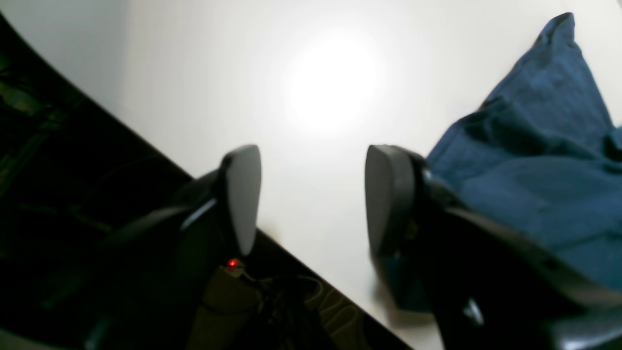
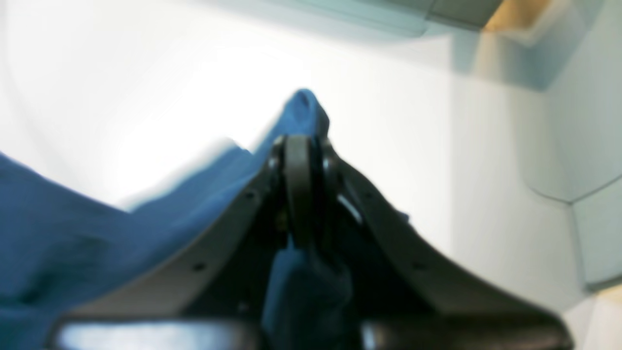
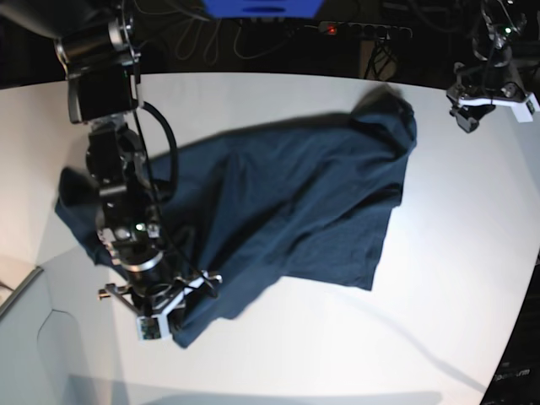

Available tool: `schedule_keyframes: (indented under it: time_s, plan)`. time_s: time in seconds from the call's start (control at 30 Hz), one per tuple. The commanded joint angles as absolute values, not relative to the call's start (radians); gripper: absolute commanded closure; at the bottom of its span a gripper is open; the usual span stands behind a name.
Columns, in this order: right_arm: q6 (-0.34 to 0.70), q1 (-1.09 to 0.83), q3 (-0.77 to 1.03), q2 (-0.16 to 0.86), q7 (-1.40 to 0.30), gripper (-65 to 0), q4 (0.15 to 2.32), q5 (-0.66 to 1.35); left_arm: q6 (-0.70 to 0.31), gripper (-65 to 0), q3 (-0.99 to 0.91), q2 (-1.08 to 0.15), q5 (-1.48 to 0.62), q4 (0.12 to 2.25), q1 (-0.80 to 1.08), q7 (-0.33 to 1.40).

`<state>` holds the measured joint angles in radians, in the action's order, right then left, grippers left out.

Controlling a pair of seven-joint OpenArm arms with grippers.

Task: Layout the t-shirt on the table in an organized manner, then fold the t-shirt properly
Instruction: 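Grasp the shirt hem with the right gripper and drag it outward, then grasp a shirt corner with the left gripper, holding the hem with right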

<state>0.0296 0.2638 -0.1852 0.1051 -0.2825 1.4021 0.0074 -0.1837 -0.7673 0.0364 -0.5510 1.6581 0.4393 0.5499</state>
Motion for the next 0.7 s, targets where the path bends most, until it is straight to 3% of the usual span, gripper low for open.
schedule_keyframes:
  time_s: [0.0, 0.67]
  plan:
    - [0.027, 0.282, -0.182, 0.105, -0.251, 0.0, 1.451, 0.008, -0.189, -33.2, -0.756, 0.030, -0.562, 1.675, 0.438, 0.529]
    - [0.027, 0.022, 0.150, 0.101, -0.242, 0.0, 1.995, 0.013, -0.189, -33.2, -0.501, 0.030, -0.562, 1.685, 0.443, 0.529]
